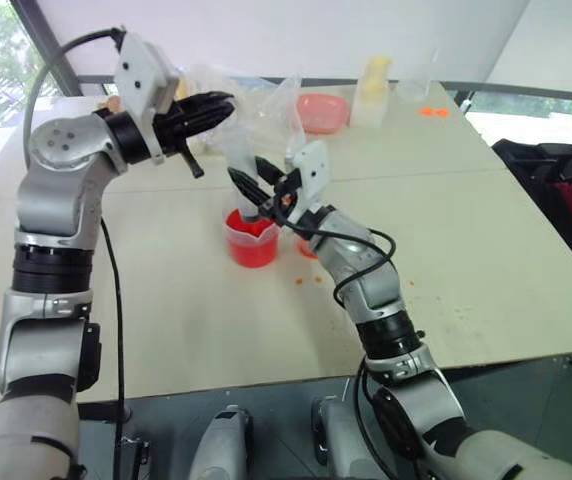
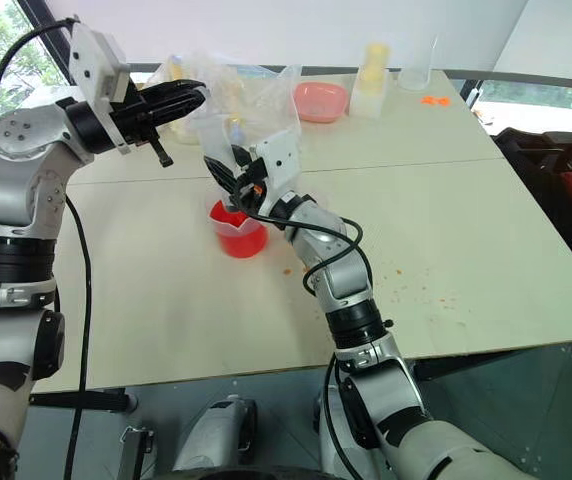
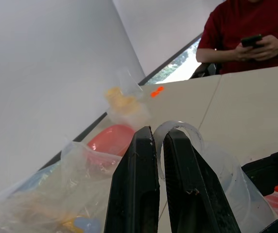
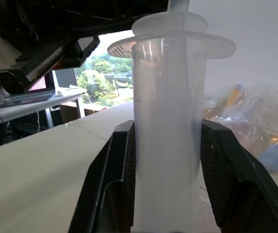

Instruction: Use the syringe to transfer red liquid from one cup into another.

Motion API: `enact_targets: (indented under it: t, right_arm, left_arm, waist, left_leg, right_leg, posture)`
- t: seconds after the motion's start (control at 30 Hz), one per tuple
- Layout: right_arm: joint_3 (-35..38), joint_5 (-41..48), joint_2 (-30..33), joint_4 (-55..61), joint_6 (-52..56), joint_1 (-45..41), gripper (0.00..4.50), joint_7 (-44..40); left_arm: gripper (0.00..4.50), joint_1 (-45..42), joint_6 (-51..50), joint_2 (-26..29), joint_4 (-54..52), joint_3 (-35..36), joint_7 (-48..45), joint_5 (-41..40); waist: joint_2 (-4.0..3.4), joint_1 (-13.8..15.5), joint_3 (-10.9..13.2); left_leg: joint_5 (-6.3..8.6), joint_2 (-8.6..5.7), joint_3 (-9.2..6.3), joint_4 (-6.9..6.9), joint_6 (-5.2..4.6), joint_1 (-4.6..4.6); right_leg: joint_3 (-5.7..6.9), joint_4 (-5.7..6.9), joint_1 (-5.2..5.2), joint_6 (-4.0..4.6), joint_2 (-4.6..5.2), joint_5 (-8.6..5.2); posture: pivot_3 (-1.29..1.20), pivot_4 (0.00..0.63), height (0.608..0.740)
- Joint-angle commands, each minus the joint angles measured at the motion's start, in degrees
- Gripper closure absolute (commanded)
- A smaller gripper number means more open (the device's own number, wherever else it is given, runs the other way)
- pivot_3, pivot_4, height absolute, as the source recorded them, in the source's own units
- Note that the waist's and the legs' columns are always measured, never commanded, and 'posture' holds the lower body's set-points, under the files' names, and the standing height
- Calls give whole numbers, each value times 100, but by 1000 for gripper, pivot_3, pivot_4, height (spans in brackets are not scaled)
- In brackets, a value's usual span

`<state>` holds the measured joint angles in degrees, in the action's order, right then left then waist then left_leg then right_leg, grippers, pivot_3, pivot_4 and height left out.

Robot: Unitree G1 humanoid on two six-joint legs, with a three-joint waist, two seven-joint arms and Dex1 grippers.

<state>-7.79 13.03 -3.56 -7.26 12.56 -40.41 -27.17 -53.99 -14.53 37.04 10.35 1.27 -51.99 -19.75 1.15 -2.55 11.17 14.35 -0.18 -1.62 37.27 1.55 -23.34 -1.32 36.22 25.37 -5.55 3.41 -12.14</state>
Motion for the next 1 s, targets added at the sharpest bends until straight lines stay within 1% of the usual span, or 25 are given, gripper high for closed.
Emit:
enact_targets:
  t: [0.03, 0.23, 0.37, 0.77, 0.9, 1.0]
  right_arm:
    - [-514, -65, -249, 221, -323, 74, 3197, -273]
    - [-614, -266, -304, -78, -609, 184, 3197, -342]
    - [-653, -341, -357, -185, -711, 234, 3197, -364]
    - [-731, -379, -419, -193, -748, 316, 3197, -364]
    - [-719, -376, -433, -210, -766, 290, 3197, -340]
    - [-715, -387, -451, -203, -784, 267, 3197, -314]
  left_arm:
    - [4468, -253, 81, -6, 30, 122, 139, 121]
    - [4468, -386, 164, -121, 99, 182, 226, 198]
    - [4468, -504, 388, -74, 349, 151, 215, 410]
    - [4468, -1009, 777, -86, 898, 266, 338, 494]
    - [4468, -998, 908, -69, 999, 218, 310, 577]
    - [4468, -875, 843, -71, 954, 228, 153, 458]
  waist:
    - [0, -2, 0]
    - [0, 2, 0]
    - [0, 2, 0]
    - [0, 3, 0]
    - [0, 2, 0]
    - [0, 0, 0]
  left_leg:
    - [0, 0, 0, -1, 0, 0]
    - [0, 0, 0, 1, 0, 0]
    - [0, 0, 0, 1, 0, 0]
    - [0, 0, 0, 1, 0, 0]
    - [0, 0, 0, 1, 0, 0]
    - [0, 0, -1, 0, 0, 0]
  right_leg:
    - [0, 0, 0, 0, -1, 0]
    - [0, 0, 0, 0, 0, 0]
    - [0, 0, 0, 0, 0, 0]
    - [0, 0, 0, 0, 0, 0]
    - [0, 0, 0, 0, 0, 0]
    - [0, 0, 0, 0, -1, 0]
  posture:
    - [0, 150, 740]
    - [0, 150, 740]
    - [0, 150, 740]
    - [0, 150, 740]
    - [0, 150, 740]
    - [0, 150, 740]
